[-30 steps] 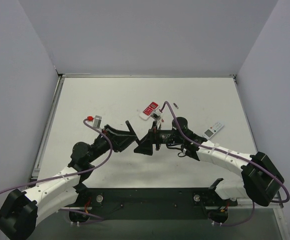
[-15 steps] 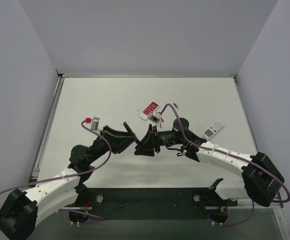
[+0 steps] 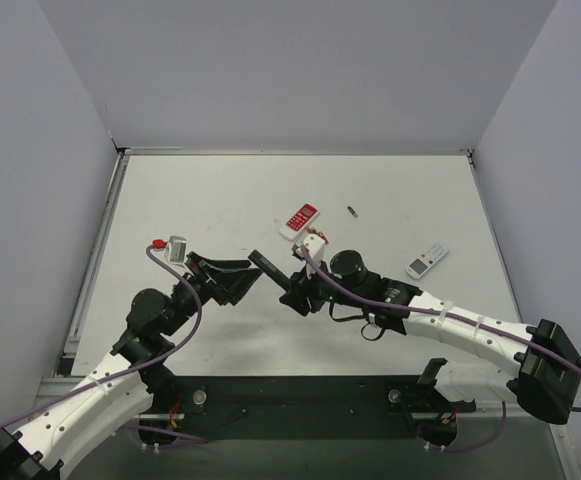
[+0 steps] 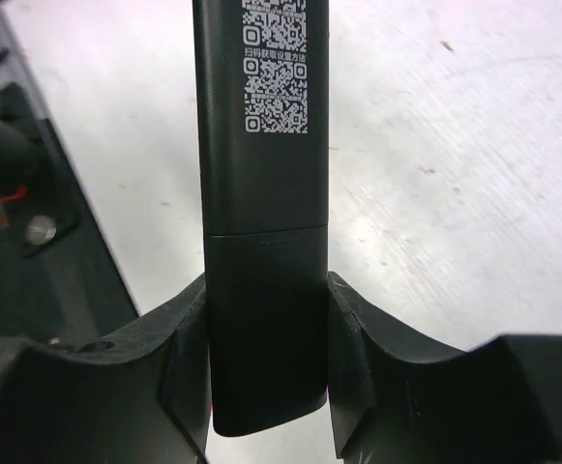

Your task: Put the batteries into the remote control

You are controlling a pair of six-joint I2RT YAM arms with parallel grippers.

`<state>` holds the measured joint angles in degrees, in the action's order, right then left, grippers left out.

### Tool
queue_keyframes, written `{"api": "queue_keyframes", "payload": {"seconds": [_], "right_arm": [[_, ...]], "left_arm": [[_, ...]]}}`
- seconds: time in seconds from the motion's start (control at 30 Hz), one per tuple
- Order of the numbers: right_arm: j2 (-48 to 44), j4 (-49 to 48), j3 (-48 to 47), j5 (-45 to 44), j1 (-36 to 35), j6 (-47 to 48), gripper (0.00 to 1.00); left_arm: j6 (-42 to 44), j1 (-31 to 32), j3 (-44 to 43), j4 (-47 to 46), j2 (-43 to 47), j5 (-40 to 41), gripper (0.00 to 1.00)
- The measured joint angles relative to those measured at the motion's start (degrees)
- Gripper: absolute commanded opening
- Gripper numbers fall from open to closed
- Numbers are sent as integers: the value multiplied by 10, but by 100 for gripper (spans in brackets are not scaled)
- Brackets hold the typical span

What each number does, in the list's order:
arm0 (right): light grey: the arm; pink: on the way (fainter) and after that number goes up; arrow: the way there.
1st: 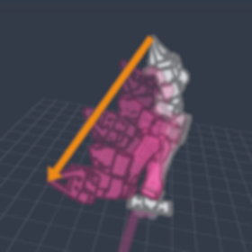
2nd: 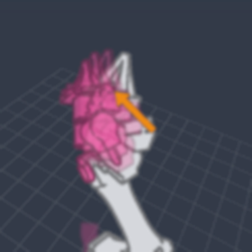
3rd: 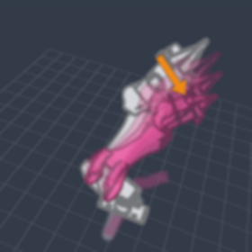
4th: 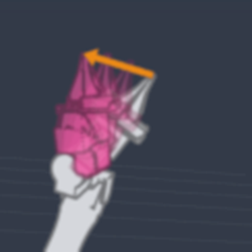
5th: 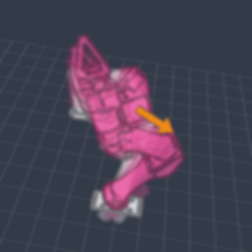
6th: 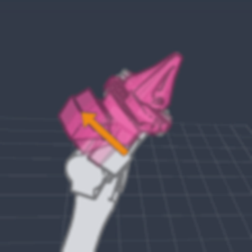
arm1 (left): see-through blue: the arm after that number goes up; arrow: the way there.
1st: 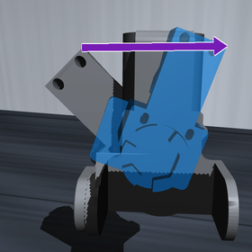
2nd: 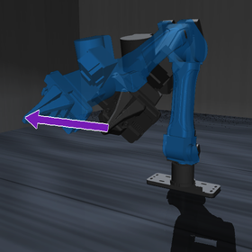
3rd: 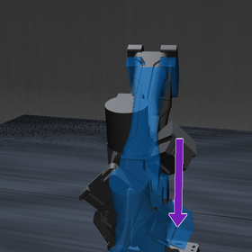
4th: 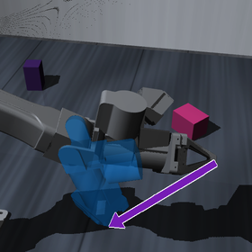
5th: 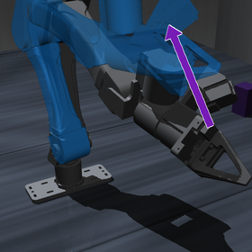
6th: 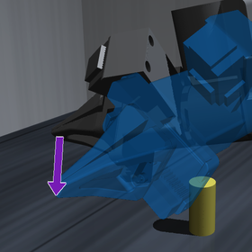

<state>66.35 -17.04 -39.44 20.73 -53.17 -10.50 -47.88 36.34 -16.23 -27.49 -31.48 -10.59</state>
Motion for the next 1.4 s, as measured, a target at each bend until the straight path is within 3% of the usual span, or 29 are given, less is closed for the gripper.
{"api": "queue_keyframes", "payload": {"seconds": [0.2,0.47,0.63,1.2,1.33,1.4], "right_arm": [[24,49,-14,-177,-59,32,0],[29,27,-10,-310,-113,46,0],[30,1,2,-352,-126,50,0],[56,-48,16,-404,-160,76,0],[56,-55,16,-413,-160,76,0],[59,-57,16,-415,-160,76,0]], "left_arm": [[-18,36,-19,64,-13,78,79],[-73,144,-19,111,-92,226,76],[-104,167,-19,99,-121,287,72],[-135,170,-19,-7,-188,359,52],[-144,170,-19,-27,-205,358,44],[-148,170,-19,-36,-210,356,35]]}}
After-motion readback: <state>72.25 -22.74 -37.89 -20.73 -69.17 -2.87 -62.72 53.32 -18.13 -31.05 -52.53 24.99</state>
